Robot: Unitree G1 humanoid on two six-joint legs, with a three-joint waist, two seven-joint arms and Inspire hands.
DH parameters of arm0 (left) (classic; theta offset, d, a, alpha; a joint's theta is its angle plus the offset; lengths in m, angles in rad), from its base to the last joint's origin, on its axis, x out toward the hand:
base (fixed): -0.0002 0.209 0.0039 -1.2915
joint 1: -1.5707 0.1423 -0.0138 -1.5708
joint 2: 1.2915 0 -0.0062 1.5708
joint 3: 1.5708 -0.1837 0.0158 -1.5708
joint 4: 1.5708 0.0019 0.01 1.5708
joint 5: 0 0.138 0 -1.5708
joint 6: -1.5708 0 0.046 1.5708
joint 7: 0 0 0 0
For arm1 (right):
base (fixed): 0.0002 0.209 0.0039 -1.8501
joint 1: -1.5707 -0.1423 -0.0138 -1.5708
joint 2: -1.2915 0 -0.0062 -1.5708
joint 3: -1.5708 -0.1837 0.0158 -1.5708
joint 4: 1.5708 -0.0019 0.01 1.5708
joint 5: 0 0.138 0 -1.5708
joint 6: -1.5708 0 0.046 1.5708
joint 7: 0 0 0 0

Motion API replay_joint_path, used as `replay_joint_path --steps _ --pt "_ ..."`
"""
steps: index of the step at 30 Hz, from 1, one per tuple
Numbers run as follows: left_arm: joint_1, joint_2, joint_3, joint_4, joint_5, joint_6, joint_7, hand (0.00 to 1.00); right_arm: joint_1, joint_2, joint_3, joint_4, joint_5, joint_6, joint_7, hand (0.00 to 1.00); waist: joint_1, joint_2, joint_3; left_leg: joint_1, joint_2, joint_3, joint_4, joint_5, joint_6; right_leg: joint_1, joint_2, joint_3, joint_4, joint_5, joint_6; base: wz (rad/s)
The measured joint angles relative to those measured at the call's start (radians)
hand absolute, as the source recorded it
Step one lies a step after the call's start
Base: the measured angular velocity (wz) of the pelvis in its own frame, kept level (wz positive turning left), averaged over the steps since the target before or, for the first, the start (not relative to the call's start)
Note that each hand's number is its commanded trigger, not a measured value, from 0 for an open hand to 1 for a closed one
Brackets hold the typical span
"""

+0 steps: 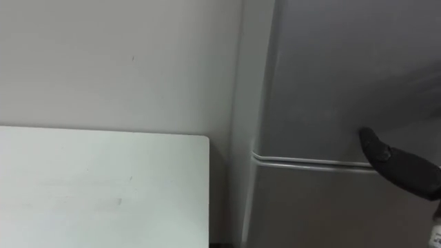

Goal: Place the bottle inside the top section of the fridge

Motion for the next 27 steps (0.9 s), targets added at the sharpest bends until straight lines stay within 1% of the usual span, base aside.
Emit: replay_joint_path --steps 2,4,6,7,8,9,10,12,14,18,19,20,23,25,27 --pt "0.002 0.0 0.0 0.002 -0.001 0.0 0.0 0.0 0.0 0.0 -0.001 0.0 0.001 0.0 0.0 0.0 -0.002 -0.003 -0.0008 0.003 -0.001 0.0 0.0 0.0 0.0 0.003 -0.001 -0.001 0.0 0.0 0.001 0.04" --pt "0.003 0.0 0.003 0.001 -0.001 -0.001 0.0 0.0 0.0 0.0 -0.008 0.004 0.002 0.0 0.0 0.0 -0.005 -0.001 0.0001 0.002 -0.001 -0.003 0.0 0.0 0.0 0.003 -0.001 -0.002 -0.004 0.0 0.002 0.06" --pt "0.021 0.0 0.006 -0.014 0.0 -0.002 0.0 0.0 0.0 -0.001 -0.023 0.007 0.008 -0.002 0.003 0.0 -0.024 -0.003 -0.0026 0.001 -0.003 -0.013 0.0 0.0 0.001 0.009 -0.003 -0.014 -0.014 0.001 0.004 0.13" --pt "0.023 0.0 0.007 -0.015 -0.001 -0.002 0.0 0.0 0.0 -0.003 -0.027 0.007 0.014 -0.002 0.003 0.0 -0.026 -0.003 -0.0027 0.0 -0.003 -0.013 0.0 0.0 0.002 0.009 -0.003 -0.016 -0.014 0.001 0.004 0.1" --pt "0.026 0.0 0.007 -0.015 -0.003 -0.002 0.002 0.0 0.0 -0.006 -0.041 0.008 0.034 -0.005 0.002 0.0 -0.037 -0.004 -0.0037 -0.002 -0.003 -0.016 0.0 0.0 0.002 0.01 -0.003 -0.018 -0.015 0.002 0.005 0.09" --pt "0.035 0.0 0.007 -0.014 -0.005 -0.002 0.006 0.0 0.0 -0.016 -0.053 0.009 0.066 -0.007 0.001 0.0 -0.049 -0.004 -0.0069 -0.003 -0.003 -0.019 0.0 0.0 0.003 0.011 -0.004 -0.019 -0.015 0.002 0.006 0.08" --pt "0.039 -0.001 0.007 -0.014 -0.004 -0.002 0.007 0.0 0.0 -0.027 -0.061 0.011 0.083 -0.006 0.001 0.0 -0.05 -0.004 -0.0076 -0.001 -0.003 -0.019 0.0 0.001 0.003 0.013 -0.003 -0.019 -0.015 0.002 0.006 0.04" --pt "0.041 -0.002 0.008 -0.012 -0.001 -0.002 0.007 0.0 0.0 -0.083 -0.094 0.045 0.133 -0.002 -0.011 0.0 -0.052 -0.005 -0.0077 0.003 -0.003 -0.021 0.0 0.0 0.003 0.021 -0.004 -0.02 -0.017 0.002 0.007 0.0" --pt "0.038 -0.005 0.024 -0.013 -0.001 -0.003 0.007 0.0 0.0 -0.093 -0.139 0.046 0.157 0.006 -0.016 0.0 -0.054 -0.003 -0.0077 -0.001 -0.004 -0.024 0.0 0.0 0.003 0.015 -0.004 -0.021 -0.019 0.0 0.007 0.06" --pt "0.042 -0.006 0.061 -0.013 -0.002 -0.003 0.007 0.0 0.008 -0.098 -0.23 0.067 0.205 0.006 -0.052 0.0 -0.068 0.0 -0.0105 0.0 -0.002 -0.024 -0.003 0.0 0.002 0.017 0.0 -0.026 -0.032 -0.001 0.007 0.05" --pt "0.043 -0.006 0.064 -0.013 -0.002 -0.003 0.007 0.0 0.01 -0.098 -0.239 0.076 0.206 0.006 -0.056 0.0 -0.071 0.002 -0.0107 0.001 -0.002 -0.024 -0.004 0.0 0.002 0.019 0.0 -0.026 -0.033 -0.001 0.007 0.0" --pt "0.045 -0.006 0.069 -0.013 -0.002 -0.003 0.007 0.0 0.019 -0.098 -0.25 0.091 0.208 0.01 -0.067 0.0 -0.078 0.001 -0.0103 0.003 -0.004 -0.023 -0.005 0.0 0.002 0.022 0.0 -0.026 -0.033 -0.001 0.007 0.0" --pt "0.044 -0.007 0.081 -0.027 0.0 -0.003 0.009 0.0 0.076 -0.098 -0.282 0.092 0.224 0.016 -0.098 0.0 -0.082 0.005 -0.008 0.003 -0.003 -0.021 -0.006 0.0 0.002 0.022 0.001 -0.021 -0.034 -0.001 0.007 -0.01" --pt "0.043 -0.007 0.087 -0.039 -0.001 -0.003 0.009 0.0 0.113 -0.098 -0.286 0.102 0.244 0.017 -0.122 0.0 -0.083 0.009 -0.008 0.003 -0.003 -0.017 -0.008 0.001 0.002 0.024 0.0 -0.018 -0.034 -0.002 0.007 -0.05" --pt "0.043 -0.008 0.09 -0.041 -0.003 -0.002 0.01 0.0 0.156 -0.095 -0.286 0.156 0.248 0.019 -0.14 0.0 -0.084 0.008 -0.0074 0.003 -0.004 -0.014 -0.008 0.0 0.002 0.026 -0.001 -0.018 -0.035 -0.003 0.007 -0.04"
